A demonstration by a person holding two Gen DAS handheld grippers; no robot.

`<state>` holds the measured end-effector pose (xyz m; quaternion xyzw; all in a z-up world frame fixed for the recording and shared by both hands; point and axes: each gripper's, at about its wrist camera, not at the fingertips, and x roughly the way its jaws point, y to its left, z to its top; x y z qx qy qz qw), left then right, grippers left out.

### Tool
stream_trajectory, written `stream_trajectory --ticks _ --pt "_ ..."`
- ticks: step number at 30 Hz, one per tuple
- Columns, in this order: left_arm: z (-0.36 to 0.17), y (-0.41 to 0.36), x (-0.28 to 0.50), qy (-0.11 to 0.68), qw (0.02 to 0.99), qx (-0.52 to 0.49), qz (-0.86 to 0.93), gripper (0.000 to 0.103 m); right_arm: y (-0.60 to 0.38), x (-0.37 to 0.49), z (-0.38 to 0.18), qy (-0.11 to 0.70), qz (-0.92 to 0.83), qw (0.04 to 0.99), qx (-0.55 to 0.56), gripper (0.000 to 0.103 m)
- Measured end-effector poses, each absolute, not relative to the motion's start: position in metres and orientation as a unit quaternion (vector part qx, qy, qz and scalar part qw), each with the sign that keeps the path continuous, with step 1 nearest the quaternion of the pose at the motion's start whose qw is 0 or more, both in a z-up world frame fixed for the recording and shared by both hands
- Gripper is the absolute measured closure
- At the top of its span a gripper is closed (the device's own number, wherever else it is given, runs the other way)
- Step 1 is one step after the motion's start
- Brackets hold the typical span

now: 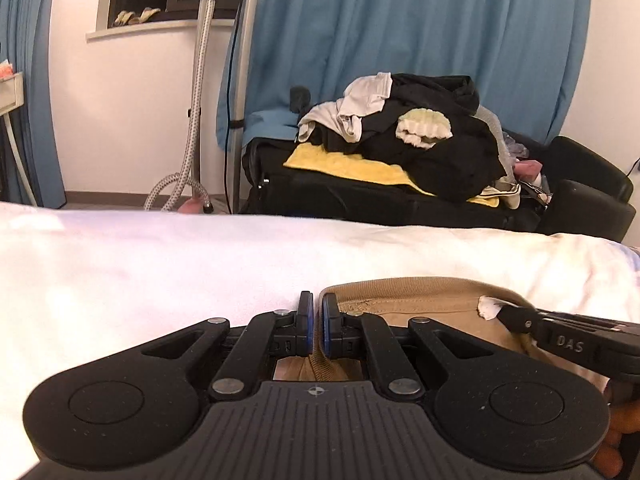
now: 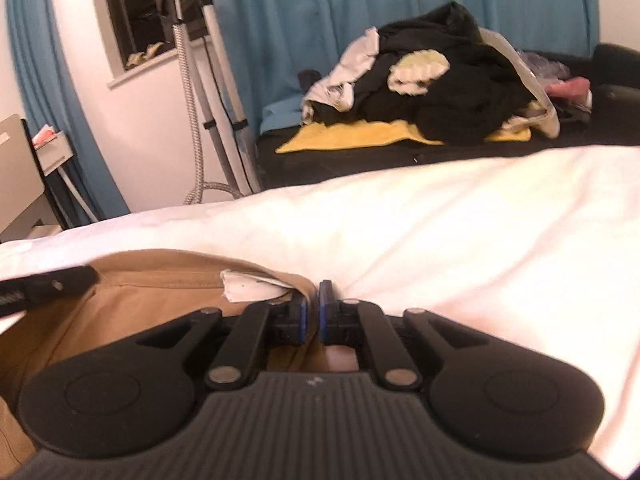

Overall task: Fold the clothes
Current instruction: 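Lower the T-shirt onto the bed with both grippers and release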

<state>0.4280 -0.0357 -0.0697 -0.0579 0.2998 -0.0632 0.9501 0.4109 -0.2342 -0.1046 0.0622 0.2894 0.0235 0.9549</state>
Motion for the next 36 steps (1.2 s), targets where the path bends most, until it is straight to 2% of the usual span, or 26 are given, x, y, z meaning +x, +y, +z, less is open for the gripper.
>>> stream_trajectory --ticks 2,4,5,6,7,11,18,24,26,29,34,36 --pt "-0.069 -0.032 0.427 0.302 0.948 -0.067 -0.071 0.092 -0.235 0.410 -0.102 0.291 0.031 0.954 0.068 0.094" --pt "-0.065 -0.028 0.421 0.306 0.946 -0.071 -0.078 0.062 -0.239 0.407 -0.092 0.291 0.044 0.953 0.078 0.079" --pt "-0.061 -0.025 0.417 0.310 0.945 -0.071 -0.081 0.028 -0.241 0.403 -0.086 0.290 0.051 0.952 0.084 0.049" --pt "-0.055 -0.022 0.412 0.309 0.945 -0.072 -0.083 0.015 -0.243 0.396 -0.080 0.285 0.053 0.953 0.091 0.021" --pt "-0.049 -0.018 0.404 0.302 0.947 -0.073 -0.088 0.016 -0.244 0.389 -0.073 0.278 0.054 0.954 0.098 0.018" --pt "-0.023 0.001 0.371 0.294 0.944 -0.100 -0.114 0.015 -0.244 0.353 -0.042 0.267 0.052 0.959 0.081 0.019" --pt "0.007 0.043 0.268 0.272 0.947 -0.141 -0.093 0.015 -0.242 0.253 0.003 0.246 0.054 0.963 0.092 0.020" --pt "-0.015 0.078 0.168 0.264 0.941 -0.199 -0.070 0.016 -0.234 0.144 0.021 0.231 0.065 0.963 0.124 0.021" --pt "-0.027 0.086 0.145 0.274 0.934 -0.224 -0.059 0.019 -0.232 0.111 0.023 0.233 0.065 0.960 0.138 0.021" --pt "-0.034 0.088 0.127 0.275 0.924 -0.256 -0.066 0.020 -0.228 0.070 0.023 0.232 0.073 0.956 0.166 0.021" --pt "-0.034 0.081 0.117 0.260 0.931 -0.246 -0.075 0.023 -0.218 0.035 0.011 0.251 0.063 0.952 0.164 0.021" --pt "-0.041 0.084 0.119 0.264 0.927 -0.257 -0.076 0.029 -0.217 0.031 0.008 0.249 0.054 0.952 0.170 0.021"
